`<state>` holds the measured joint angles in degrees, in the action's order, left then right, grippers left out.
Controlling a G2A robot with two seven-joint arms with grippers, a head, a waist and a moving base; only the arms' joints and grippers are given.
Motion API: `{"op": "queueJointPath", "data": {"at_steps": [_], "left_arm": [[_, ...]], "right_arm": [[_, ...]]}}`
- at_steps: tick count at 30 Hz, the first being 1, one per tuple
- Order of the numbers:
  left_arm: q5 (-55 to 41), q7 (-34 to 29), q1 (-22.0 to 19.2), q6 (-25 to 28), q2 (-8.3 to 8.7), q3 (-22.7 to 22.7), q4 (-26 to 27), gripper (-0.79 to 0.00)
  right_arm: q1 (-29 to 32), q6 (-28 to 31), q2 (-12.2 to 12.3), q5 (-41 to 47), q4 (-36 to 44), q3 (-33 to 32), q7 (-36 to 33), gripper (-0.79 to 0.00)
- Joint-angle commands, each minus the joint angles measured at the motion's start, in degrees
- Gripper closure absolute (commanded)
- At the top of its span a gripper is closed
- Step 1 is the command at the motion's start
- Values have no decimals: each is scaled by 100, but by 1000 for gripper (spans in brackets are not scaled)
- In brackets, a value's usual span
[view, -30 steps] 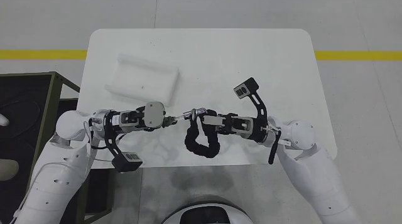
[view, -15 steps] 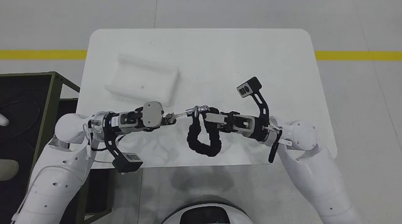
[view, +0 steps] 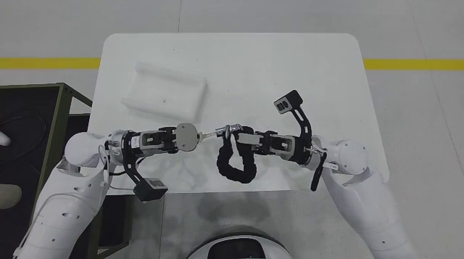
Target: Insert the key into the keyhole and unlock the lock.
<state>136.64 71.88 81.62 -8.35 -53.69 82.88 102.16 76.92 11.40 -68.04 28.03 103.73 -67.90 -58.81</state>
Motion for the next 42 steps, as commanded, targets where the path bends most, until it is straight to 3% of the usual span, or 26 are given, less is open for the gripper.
{"op": "queueJointPath", "data": {"at_steps": [1, 14, 34, 35, 36, 42], "left_arm": [[20, -17, 1, 10, 4, -5, 21, 0], [253, -195, -7, -61, 22, -44, 80, 0], [317, -314, -41, -148, 31, -155, 90, 0], [320, -346, -46, -148, 33, -143, 72, -142], [322, -374, -42, -145, 33, -140, 68, -785], [-267, -371, -40, -15, 27, -63, -98, -785]], "right_arm": [[-17, 14, 9, -173, 33, 13, 27, 0], [-39, 141, 36, -610, 108, 53, 284, 0], [-67, 127, 52, -578, 76, 208, 385, 0], [-68, 129, 52, -561, 72, 214, 386, 0], [-72, 129, 53, -542, 69, 217, 388, 0], [-74, 203, 60, -302, -38, 122, 449, 0]]}}
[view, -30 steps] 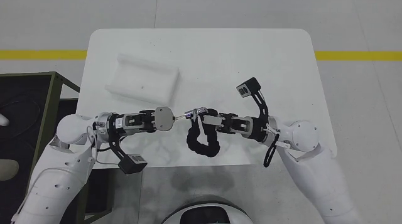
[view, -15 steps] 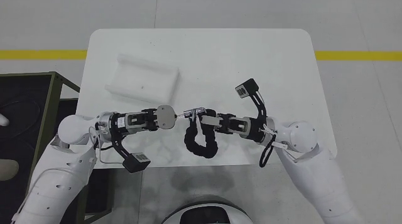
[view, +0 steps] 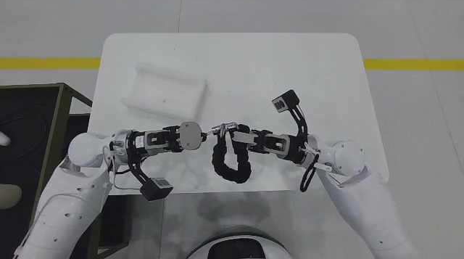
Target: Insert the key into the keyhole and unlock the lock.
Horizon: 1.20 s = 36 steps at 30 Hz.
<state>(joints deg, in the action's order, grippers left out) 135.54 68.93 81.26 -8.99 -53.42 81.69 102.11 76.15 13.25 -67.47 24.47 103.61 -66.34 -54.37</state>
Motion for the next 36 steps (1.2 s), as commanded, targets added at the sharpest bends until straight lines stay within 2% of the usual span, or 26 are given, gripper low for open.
{"op": "queueJointPath", "data": {"at_steps": [1, 4, 7, 19, 20, 26, 30, 34, 36], "left_arm": [[-112, -113, -13, 71, 7, 103, -134, -785], [-173, -225, 14, 63, 13, 211, -235, -785], [-282, -403, 58, 282, 17, 263, -380, -785], [-282, -403, 58, 282, 17, 263, -380, -785], [-446, -514, 68, 493, 10, 230, -384, -785], [-1802, -784, -361, 3086, 65, 460, -305, -785], [-2808, -781, -594, 5217, 134, 533, -630, -785], [-4175, -1739, -665, 6174, 196, 217, -538, -785], [-5092, -2260, -659, 6694, 192, 14, -762, -785]], "right_arm": [[6, 33, 9, 89, -45, -73, -13, 0], [35, 86, 26, 249, -102, -214, -41, 0], [56, 18, 39, 501, -172, -318, -99, 0], [66, -7, 43, 472, -166, -337, -66, 0], [64, -18, 46, 420, -141, -346, -36, 0], [-122, 227, 63, 530, -411, -595, -138, 0], [-297, 364, 73, 588, -690, -714, -367, 0], [-476, 436, 72, 674, -964, -745, -593, 0], [-585, 416, 70, 719, -1098, -720, -783, 0]]}}
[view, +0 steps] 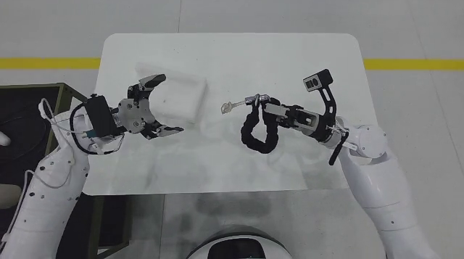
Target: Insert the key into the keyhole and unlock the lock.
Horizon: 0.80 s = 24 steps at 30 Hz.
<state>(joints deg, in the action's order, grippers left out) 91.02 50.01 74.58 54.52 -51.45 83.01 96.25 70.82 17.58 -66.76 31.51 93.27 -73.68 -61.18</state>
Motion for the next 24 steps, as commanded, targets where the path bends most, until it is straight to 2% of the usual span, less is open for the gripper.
{"op": "queueJointPath", "data": {"at_steps": [1, 11, 12, 13, 15, 18, 21, 24], "left_arm": [[-922, -709, -60, 348, -12, -203, -292, -785], [-922, -709, -60, 348, -12, -203, -292, -785], [-1133, -749, 96, 348, -20, -316, -349, -785], [-1656, -907, 223, 348, -22, -498, -398, -785], [-3448, -1488, 265, 348, 27, -1102, -401, -785], [-6702, -3288, -2, 348, 216, -1813, -352, -785], [-9907, -5148, -221, 321, 392, -2186, -413, -785], [-12074, -6759, -395, -264, 519, -2191, -397, -785]], "right_arm": [[-71, -18, 0, 15, -85, 15, -134, 0], [-71, -18, 0, 15, -85, 15, -134, 0], [16, -22, 0, -17, -43, 23, -60, 0], [90, 15, 4, -160, 40, 10, 58, 0], [140, 108, -2, -282, 113, 24, 219, 0], [97, 183, -23, -266, 47, 105, 289, 0], [3, 250, -44, -350, -35, 190, 334, 0], [-54, 311, -66, -338, -97, 259, 359, 0]]}}
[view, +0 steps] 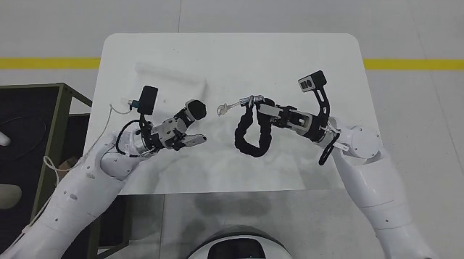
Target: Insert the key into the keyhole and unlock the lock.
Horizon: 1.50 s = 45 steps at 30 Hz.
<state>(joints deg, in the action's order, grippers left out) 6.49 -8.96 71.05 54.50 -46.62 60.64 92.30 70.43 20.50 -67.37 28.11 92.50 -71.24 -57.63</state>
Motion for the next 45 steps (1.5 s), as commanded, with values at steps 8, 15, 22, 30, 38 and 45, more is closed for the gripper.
{"op": "queueJointPath", "data": {"at_steps": [8, 15, 22, 30, 38, 45], "left_arm": [[-5381, -2719, 38, -996, 80, 415, -148, -785], [-5393, -3053, 204, -1421, 69, 365, 190, -785], [-5151, -3771, 330, -1506, -34, 288, 373, -625], [-5262, -3978, 275, -1616, -193, 231, 164, -145], [-5123, -4192, 194, -1828, -336, 232, 13, 0], [-4988, -4255, 155, -1904, -451, 304, -88, 0]], "right_arm": [[-87, 35, -30, 42, -137, 65, -81, 0], [143, 29, -17, -180, 68, 33, 88, 0], [172, -52, -46, -270, 200, 132, 312, 0], [116, 11, -91, -257, 97, 276, 403, 0], [91, 37, -108, -377, 53, 287, 422, 0], [81, 80, -107, -623, 71, 237, 434, 0]]}}
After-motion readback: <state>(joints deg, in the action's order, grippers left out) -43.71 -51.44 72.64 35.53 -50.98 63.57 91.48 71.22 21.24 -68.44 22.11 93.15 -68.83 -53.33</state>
